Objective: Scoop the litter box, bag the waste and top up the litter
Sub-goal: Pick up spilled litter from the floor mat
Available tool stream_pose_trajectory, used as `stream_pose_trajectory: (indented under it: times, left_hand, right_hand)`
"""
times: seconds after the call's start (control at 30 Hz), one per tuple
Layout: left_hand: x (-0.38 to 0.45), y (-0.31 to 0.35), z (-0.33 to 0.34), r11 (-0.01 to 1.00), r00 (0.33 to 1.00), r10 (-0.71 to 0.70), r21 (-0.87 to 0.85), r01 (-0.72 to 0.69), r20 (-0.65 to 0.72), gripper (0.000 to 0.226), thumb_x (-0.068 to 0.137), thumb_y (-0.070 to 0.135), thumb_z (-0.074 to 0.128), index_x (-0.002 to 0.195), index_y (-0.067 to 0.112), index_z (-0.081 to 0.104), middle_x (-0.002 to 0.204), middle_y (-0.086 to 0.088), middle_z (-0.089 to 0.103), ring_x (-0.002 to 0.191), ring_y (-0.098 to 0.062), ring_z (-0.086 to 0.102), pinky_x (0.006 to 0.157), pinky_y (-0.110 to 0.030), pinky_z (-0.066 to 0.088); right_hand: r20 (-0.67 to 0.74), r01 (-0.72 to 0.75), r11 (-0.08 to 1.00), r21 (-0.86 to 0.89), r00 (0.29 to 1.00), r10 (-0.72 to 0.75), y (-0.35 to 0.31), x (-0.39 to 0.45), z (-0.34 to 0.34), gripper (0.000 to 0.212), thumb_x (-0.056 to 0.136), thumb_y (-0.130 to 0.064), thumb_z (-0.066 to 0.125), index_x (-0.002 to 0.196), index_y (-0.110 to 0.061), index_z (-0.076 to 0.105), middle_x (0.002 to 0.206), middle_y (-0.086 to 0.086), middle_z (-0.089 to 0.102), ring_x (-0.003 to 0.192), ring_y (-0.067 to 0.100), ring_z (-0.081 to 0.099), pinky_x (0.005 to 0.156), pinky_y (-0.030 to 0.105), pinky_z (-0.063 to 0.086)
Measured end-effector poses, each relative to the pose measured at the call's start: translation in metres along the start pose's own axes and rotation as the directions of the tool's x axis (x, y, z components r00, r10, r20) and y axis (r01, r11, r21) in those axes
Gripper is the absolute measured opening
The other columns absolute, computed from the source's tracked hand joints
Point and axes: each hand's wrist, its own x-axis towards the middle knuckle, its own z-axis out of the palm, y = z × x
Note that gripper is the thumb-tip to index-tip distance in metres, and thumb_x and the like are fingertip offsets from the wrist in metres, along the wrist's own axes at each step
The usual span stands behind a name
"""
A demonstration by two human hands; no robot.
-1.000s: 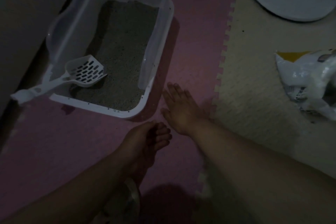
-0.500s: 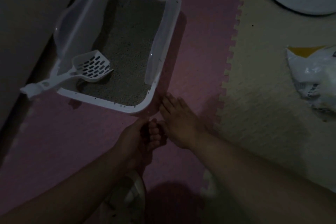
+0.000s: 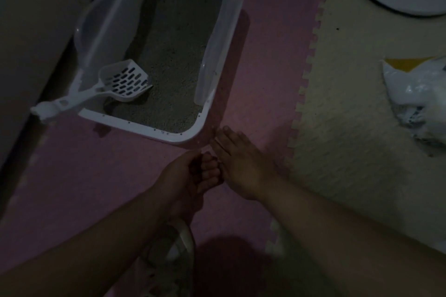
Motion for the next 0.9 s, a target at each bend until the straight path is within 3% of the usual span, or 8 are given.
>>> stream_pose_trajectory:
  times: [0.07, 0.13, 0.23, 0.37, 0.43, 0.6, 0.8, 0.9]
  left_hand:
    - [-0.001, 0.000, -0.001, 1.000, 1.000, 0.013, -0.008, -0.013, 0.014, 0.029, 0.100, 0.028, 0.047, 0.093, 0.007, 0.066, 0.086, -0.010, 0.067, 0.081, -0.025, 0.065, 0.092, -0.044, 0.054]
    - [-0.001, 0.000, -0.002, 1.000, 1.000, 0.021, -0.013, -0.021, 0.016, 0.029, 0.099, 0.027, 0.047, 0.094, 0.005, 0.066, 0.090, -0.013, 0.068, 0.087, -0.029, 0.066, 0.101, -0.047, 0.049]
    - [0.000, -0.002, -0.003, 1.000, 1.000, 0.020, -0.024, -0.019, 0.016, 0.030, 0.099, 0.027, 0.047, 0.097, 0.004, 0.066, 0.099, -0.016, 0.069, 0.096, -0.032, 0.066, 0.103, -0.048, 0.047]
    - [-0.001, -0.002, -0.003, 0.999, 1.000, 0.010, -0.045, -0.009, 0.025, 0.032, 0.100, 0.028, 0.045, 0.103, 0.002, 0.065, 0.106, -0.019, 0.071, 0.104, -0.035, 0.066, 0.104, -0.048, 0.048]
    - [-0.002, -0.003, -0.004, 0.998, 1.000, 0.005, -0.059, -0.003, 0.031, 0.033, 0.100, 0.029, 0.045, 0.105, 0.003, 0.065, 0.110, -0.019, 0.070, 0.105, -0.035, 0.066, 0.105, -0.048, 0.047]
    - [-0.006, -0.002, -0.008, 0.998, 1.000, -0.010, -0.066, 0.010, 0.004, 0.038, 0.102, 0.035, 0.042, 0.100, 0.006, 0.065, 0.110, -0.018, 0.071, 0.104, -0.033, 0.067, 0.102, -0.045, 0.047]
    - [-0.011, -0.001, -0.013, 0.995, 1.000, -0.026, -0.096, 0.027, 0.005, 0.052, 0.102, 0.045, 0.037, 0.110, 0.002, 0.064, 0.110, -0.020, 0.073, 0.107, -0.034, 0.067, 0.104, -0.046, 0.047]
    - [-0.011, -0.003, -0.015, 0.989, 0.999, -0.035, -0.144, 0.040, 0.037, 0.061, 0.101, 0.050, 0.037, 0.116, -0.003, 0.062, 0.115, -0.025, 0.072, 0.113, -0.039, 0.066, 0.106, -0.050, 0.046]
  right_hand:
    - [0.024, -0.047, 0.999, 0.002, 0.999, 0.047, 0.008, -0.007, 0.001, 0.065, 0.100, -0.041, 0.020, 0.158, -0.010, 0.024, 0.166, 0.009, 0.014, 0.154, 0.025, 0.011, 0.125, 0.044, 0.010]
    - [0.050, -0.061, 0.998, -0.019, 0.997, 0.062, 0.017, -0.016, 0.000, 0.067, 0.101, -0.043, 0.016, 0.160, -0.012, 0.013, 0.167, 0.005, 0.002, 0.154, 0.021, 0.002, 0.125, 0.041, 0.004]
    - [0.048, -0.084, 0.995, -0.049, 0.995, 0.086, 0.023, -0.025, 0.000, 0.065, 0.102, -0.042, 0.019, 0.160, -0.012, 0.016, 0.168, 0.005, 0.006, 0.154, 0.021, 0.006, 0.124, 0.044, 0.012]
    - [0.040, -0.113, 0.994, 0.005, 0.993, 0.112, 0.017, -0.020, -0.006, 0.061, 0.105, -0.040, 0.021, 0.160, -0.013, 0.013, 0.168, 0.005, 0.002, 0.154, 0.020, 0.000, 0.125, 0.040, 0.006]
    - [-0.010, -0.075, 0.997, 0.023, 0.997, 0.075, 0.010, -0.012, -0.010, 0.059, 0.106, -0.037, 0.025, 0.159, -0.011, 0.017, 0.167, 0.008, 0.007, 0.154, 0.024, 0.005, 0.124, 0.043, 0.010]
    - [0.048, -0.011, 0.999, 0.037, 0.999, 0.009, 0.014, -0.009, -0.003, 0.060, 0.103, -0.033, 0.023, 0.158, -0.009, 0.017, 0.167, 0.009, 0.008, 0.154, 0.026, 0.007, 0.124, 0.045, 0.011]
    - [-0.139, -0.016, 1.000, 0.016, 0.990, 0.018, 0.035, -0.034, 0.010, 0.052, 0.098, -0.025, 0.040, 0.142, 0.001, 0.050, 0.148, 0.019, 0.049, 0.134, 0.035, 0.050, 0.111, 0.045, 0.042]
    - [-0.351, -0.186, 0.965, 0.186, 0.905, 0.241, 0.032, -0.031, 0.003, 0.042, 0.097, -0.028, 0.050, 0.129, -0.003, 0.062, 0.126, 0.016, 0.064, 0.112, 0.035, 0.058, 0.097, 0.038, 0.045]
